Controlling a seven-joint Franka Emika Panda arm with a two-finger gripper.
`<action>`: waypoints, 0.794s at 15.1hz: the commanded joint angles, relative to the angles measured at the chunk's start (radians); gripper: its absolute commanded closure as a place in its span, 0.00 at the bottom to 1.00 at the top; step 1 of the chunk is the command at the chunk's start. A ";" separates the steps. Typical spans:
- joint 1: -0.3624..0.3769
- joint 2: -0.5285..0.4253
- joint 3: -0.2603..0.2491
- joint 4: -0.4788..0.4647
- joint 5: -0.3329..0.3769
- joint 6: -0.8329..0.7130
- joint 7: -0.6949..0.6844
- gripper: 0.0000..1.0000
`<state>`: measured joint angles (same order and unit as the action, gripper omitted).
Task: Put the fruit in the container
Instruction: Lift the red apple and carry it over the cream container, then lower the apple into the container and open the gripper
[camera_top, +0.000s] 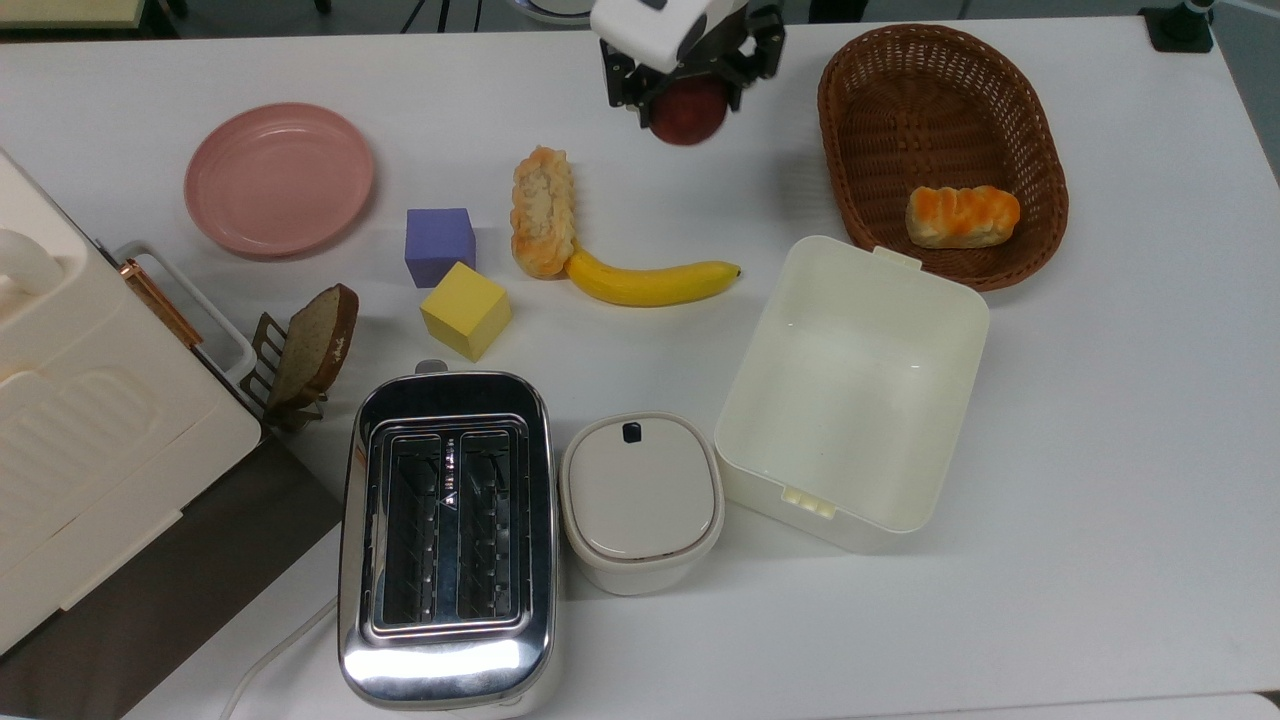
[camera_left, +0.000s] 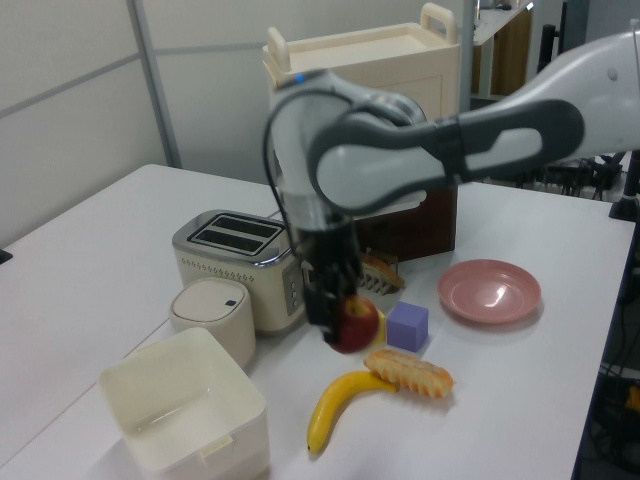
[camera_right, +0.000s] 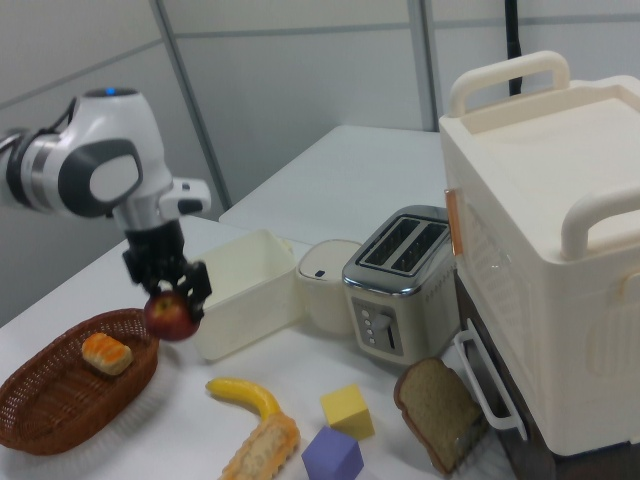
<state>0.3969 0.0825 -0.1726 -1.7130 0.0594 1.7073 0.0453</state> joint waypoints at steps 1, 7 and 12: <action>0.013 0.164 -0.010 0.208 0.030 0.147 0.271 0.85; 0.083 0.249 0.001 0.222 -0.016 0.391 0.606 0.80; 0.131 0.368 0.001 0.234 -0.111 0.520 0.767 0.30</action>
<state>0.5025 0.3788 -0.1626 -1.5158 0.0062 2.1732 0.7076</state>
